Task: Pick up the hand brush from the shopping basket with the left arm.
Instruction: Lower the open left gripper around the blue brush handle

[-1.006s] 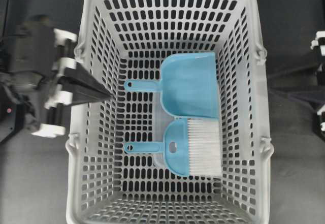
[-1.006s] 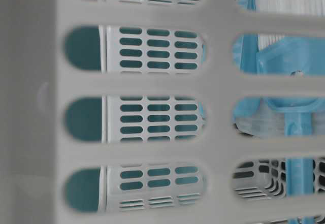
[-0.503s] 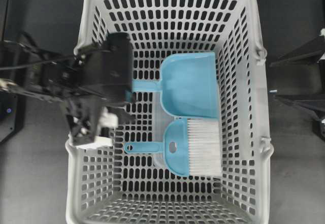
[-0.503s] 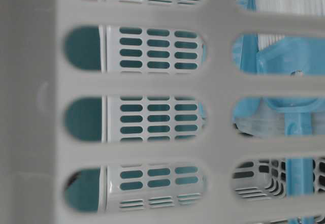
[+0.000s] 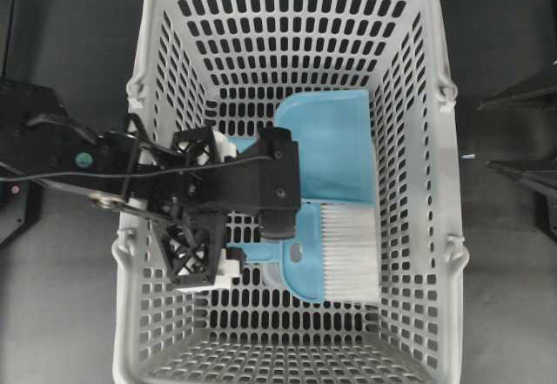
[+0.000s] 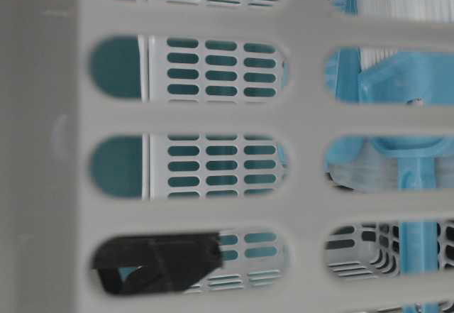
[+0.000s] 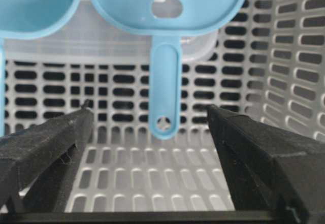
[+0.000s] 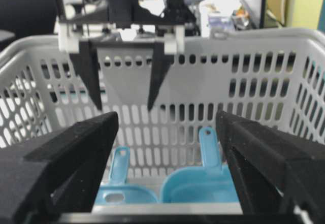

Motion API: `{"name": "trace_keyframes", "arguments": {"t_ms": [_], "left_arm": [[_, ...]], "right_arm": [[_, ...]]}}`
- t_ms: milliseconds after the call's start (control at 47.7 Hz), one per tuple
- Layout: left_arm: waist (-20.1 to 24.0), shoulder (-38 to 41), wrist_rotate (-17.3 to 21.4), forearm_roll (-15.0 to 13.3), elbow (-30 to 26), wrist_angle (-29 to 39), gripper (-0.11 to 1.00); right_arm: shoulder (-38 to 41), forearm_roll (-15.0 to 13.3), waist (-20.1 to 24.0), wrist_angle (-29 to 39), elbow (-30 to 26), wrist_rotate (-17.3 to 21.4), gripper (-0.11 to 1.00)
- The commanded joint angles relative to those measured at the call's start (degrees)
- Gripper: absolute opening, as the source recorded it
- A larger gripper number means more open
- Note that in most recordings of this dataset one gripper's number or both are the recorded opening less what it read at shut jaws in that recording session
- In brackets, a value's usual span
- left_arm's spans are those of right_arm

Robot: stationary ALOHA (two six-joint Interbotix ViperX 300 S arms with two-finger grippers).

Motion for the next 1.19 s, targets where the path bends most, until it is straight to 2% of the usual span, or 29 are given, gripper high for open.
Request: {"name": "trace_keyframes", "arguments": {"t_ms": [0,314,524,818,1174], "left_arm": [[-0.2,0.8,0.0,0.2,-0.9,-0.1,0.91],[-0.3,6.9,0.1,0.2,-0.6,-0.9,0.91],[-1.5,9.9,1.7,0.2,-0.6,-1.9,0.91],[-2.3,11.4,1.4,0.2,-0.4,-3.5,0.91],[-2.3,14.3,1.2,0.2,2.3,-6.4,0.91]], "right_arm": [[0.3,0.1,0.1,-0.6,-0.5,-0.1,0.74],[0.0,0.1,0.2,-0.4,0.0,0.1,0.74],[-0.7,0.1,0.1,-0.4,0.3,0.2,0.74],[-1.8,0.1,-0.3,-0.2,0.4,0.3,0.74],[-1.8,0.2,-0.4,-0.1,0.9,0.4,0.74]]}}
